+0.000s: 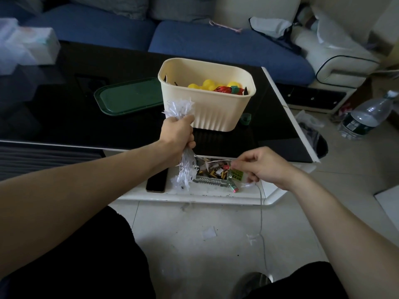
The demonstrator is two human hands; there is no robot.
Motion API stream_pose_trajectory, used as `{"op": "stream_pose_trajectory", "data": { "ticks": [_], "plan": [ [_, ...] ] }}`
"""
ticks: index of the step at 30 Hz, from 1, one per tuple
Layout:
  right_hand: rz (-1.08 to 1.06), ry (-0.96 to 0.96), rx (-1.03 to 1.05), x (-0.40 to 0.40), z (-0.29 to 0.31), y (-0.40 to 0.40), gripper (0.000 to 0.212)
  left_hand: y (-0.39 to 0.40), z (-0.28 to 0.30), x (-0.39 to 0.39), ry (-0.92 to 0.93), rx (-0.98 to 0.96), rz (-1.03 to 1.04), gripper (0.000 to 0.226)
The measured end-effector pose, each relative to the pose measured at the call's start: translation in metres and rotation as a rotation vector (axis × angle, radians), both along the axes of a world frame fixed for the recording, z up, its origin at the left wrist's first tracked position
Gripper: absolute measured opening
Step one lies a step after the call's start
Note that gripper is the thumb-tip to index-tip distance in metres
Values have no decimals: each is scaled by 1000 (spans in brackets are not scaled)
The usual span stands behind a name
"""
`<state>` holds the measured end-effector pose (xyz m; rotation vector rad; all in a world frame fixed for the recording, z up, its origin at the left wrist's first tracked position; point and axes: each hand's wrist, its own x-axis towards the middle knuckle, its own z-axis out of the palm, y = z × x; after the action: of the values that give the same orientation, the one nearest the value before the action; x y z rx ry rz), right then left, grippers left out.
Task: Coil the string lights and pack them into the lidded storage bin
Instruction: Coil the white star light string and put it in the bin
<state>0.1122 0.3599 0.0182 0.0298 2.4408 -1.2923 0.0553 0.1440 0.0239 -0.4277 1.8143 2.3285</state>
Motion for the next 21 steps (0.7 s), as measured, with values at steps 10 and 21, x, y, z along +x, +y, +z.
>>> {"op": "stream_pose_trajectory", "data": {
  "ticks": [10,21],
  "plan": [
    [56,52,11,2,-4,-23,13,25,-1,14,-39,106,-148,23],
    [65,-105,-10,1,-7,-35,29,33,-5,19,-95,-54,-280,23]
  ]
}}
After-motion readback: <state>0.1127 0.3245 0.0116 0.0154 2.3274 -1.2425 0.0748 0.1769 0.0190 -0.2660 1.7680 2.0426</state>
